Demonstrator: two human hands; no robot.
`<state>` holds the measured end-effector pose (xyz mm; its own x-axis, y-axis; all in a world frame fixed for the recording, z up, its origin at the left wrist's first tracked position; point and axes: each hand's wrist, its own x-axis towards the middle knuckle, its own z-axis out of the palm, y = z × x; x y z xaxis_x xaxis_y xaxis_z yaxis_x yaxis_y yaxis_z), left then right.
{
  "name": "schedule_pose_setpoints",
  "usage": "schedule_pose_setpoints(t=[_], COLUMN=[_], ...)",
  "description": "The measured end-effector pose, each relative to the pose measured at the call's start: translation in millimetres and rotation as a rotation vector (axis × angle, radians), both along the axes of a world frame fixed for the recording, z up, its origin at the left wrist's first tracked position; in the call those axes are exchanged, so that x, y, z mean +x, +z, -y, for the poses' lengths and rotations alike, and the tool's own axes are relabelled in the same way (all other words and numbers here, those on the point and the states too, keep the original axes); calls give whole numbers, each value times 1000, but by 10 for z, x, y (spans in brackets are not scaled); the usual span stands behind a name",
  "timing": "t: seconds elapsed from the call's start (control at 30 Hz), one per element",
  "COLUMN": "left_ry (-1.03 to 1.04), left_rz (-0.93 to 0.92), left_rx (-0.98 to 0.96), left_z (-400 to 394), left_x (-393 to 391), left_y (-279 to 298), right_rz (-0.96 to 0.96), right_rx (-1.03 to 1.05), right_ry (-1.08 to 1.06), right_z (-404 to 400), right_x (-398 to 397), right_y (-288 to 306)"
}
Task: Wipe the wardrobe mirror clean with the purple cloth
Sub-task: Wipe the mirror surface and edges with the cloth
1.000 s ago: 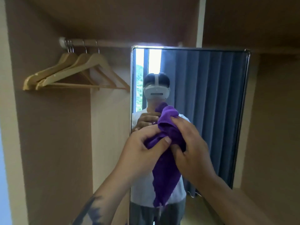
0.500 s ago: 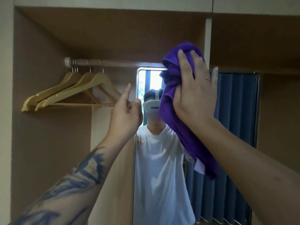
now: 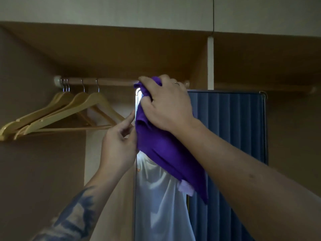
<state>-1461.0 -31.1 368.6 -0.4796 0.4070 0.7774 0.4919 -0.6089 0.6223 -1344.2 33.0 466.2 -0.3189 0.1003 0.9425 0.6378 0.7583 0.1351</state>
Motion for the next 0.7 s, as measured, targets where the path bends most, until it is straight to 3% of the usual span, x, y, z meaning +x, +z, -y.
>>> schedule_pose_setpoints(t=[0.2,0.43,0.6,0.7], left_ry=[-47,51,79,67], left_rz=[24,-39,-73,-64], left_rx=[11,87,86,74], left_z=[0,-67,-54,-57], left_x=[10,5,101,73], left_y=[-9,-69,-105,-99], right_rz=[45,-14,-156,-131], right_rx=[40,-19,-50,-18], right_ry=[-17,-89,-71,-35], right_z=[-126,-399,-331,-179], right_x=[196,880,622,289], right_y=[-9,-40,-74,-81])
